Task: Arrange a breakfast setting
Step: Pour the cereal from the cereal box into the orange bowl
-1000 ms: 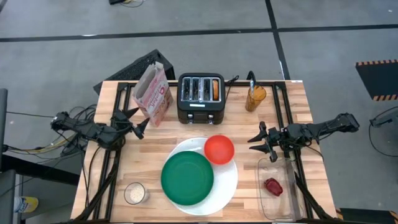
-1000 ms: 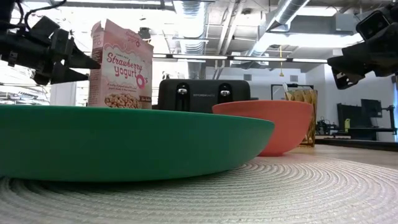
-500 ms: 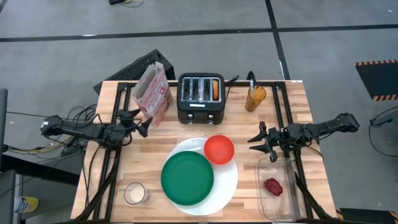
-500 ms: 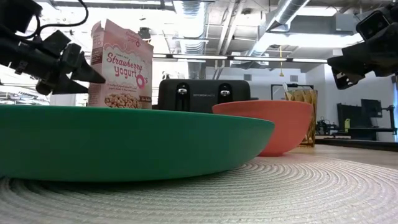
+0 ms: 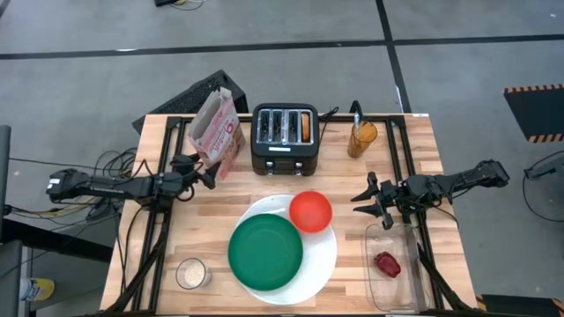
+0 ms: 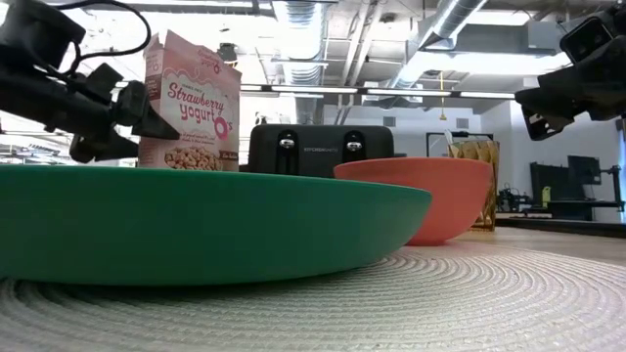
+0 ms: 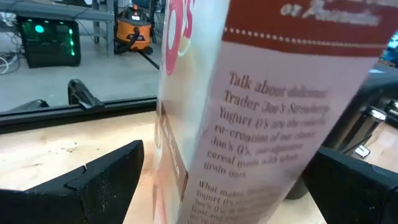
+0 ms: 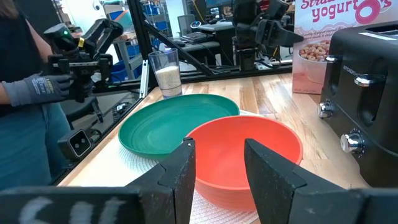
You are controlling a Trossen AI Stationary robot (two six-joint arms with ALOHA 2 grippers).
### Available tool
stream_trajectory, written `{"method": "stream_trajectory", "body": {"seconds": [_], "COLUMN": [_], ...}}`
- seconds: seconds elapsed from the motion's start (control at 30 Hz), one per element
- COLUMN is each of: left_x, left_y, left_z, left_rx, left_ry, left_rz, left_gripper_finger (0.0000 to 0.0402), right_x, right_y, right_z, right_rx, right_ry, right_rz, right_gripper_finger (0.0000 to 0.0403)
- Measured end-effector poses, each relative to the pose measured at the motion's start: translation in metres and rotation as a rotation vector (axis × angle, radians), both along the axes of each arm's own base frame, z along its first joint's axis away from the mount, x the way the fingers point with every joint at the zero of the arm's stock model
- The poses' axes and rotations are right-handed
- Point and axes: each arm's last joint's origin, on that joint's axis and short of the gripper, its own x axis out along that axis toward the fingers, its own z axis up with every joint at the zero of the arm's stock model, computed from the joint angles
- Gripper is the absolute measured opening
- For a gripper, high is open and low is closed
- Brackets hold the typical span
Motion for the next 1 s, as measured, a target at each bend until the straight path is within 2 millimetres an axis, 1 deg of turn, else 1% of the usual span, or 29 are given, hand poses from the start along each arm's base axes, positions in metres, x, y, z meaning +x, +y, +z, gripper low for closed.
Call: {"method": "stream_trajectory", "body": {"seconds": [0.4,0.57,0.73,0.9,1.0], "left_x": [0.007,0.010,0.013,0.017,0.019], "left_y": [0.016,0.027,0.037,0.043,0.045], "left_z": [0.008,0.007,0.008,0.004,0.003], "left_rx": [0.084,0.073,0.101,0.065,0.061], "left_ry": [0.026,0.025,0.022,0.058,0.073], "left_rz": [-0.020,-0.025,-0.058,-0.080,-0.072], "left_gripper_finger": [0.0398,0.0398,0.0398,0.0398,0.0389], "right_x": [0.000,0.000,0.000,0.000,0.000], "right_y": [0.000,0.000,0.000,0.000,0.000], "right_z": [0.000,0.000,0.000,0.000,0.000], "right_rx": [0.000,0.000,0.000,0.000,0.000], "right_ry": [0.001,0.000,0.000,0.000,0.000], "right_rz": [0.000,0.000,0.000,0.000,0.000], "right_gripper_finger": [0.0157,0.0157,0.0157,0.0157,0.0157]}}
